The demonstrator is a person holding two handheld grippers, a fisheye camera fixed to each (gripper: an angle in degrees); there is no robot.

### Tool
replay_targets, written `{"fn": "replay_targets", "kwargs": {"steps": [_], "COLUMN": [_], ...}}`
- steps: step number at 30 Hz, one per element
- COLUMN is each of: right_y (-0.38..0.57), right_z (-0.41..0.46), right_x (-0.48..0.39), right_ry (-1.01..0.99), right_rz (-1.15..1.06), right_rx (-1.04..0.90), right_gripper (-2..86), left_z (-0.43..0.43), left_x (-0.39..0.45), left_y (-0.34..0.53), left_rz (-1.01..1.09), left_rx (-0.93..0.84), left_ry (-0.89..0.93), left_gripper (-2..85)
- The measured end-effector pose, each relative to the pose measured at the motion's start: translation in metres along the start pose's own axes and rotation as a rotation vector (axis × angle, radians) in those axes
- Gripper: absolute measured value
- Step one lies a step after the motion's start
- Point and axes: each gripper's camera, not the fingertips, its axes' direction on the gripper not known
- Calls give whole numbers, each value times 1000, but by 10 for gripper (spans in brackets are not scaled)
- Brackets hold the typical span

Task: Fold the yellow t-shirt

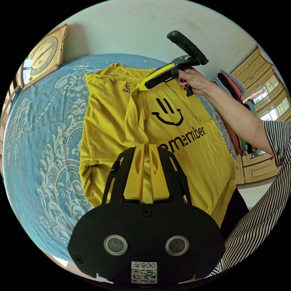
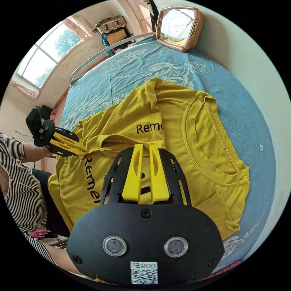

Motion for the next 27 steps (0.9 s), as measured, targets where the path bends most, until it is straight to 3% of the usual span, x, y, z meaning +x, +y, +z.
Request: {"fn": "replay_targets", "kwargs": {"steps": [6,10,19,27], "right_y": [0,-35,-143,-162], "right_z": [-19,-25,39,-1], "right_x": [21,35,42,71], "right_ry": [41,-72,-33,-157], "right_rz": [59,77,81,107], "right_rx": [79,182,1,178], "right_gripper": [57,80,44,17], "left_z": [-47,-58,-34,-65], "left_x": [-60,-110,-155,-184], "left_y": [24,42,59,102], "left_rz": [-118,-222,-258,-325], "left_rx": [132,150,65,223], "left_ry": [-73,-75,-101,-71], "left_gripper": [45,68,38,12]}}
